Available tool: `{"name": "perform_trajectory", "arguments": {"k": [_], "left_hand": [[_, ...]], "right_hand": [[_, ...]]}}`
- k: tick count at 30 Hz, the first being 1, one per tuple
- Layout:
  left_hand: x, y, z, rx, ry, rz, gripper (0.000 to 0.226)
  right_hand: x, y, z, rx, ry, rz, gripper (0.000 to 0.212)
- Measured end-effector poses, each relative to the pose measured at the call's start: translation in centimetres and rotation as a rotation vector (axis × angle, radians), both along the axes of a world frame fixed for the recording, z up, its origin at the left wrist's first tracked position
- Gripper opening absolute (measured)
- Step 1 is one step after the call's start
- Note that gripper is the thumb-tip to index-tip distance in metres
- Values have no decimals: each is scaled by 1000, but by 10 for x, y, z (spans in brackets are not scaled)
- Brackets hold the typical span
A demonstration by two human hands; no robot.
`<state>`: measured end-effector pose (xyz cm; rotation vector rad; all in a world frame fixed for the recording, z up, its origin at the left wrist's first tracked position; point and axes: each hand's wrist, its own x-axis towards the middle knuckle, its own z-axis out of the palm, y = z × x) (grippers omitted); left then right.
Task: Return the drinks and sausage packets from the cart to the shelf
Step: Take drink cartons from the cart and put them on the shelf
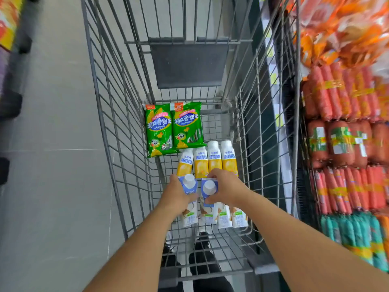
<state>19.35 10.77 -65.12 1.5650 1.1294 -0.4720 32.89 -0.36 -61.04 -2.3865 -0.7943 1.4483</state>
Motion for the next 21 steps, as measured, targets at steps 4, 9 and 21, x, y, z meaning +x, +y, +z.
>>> {"name": "perform_trajectory", "arguments": {"k": [4, 9, 21], "left_hand": [[31, 32, 67, 96, -112, -40, 57], [69, 64, 158, 169, -254, -110, 51], [135, 46, 339, 250, -475, -457, 51]], "right_hand": [[31, 7, 66, 129, -70, -135, 62], [69, 6, 147, 253, -226, -234, 48], [75, -77, 318, 376, -400, -474, 33]]}}
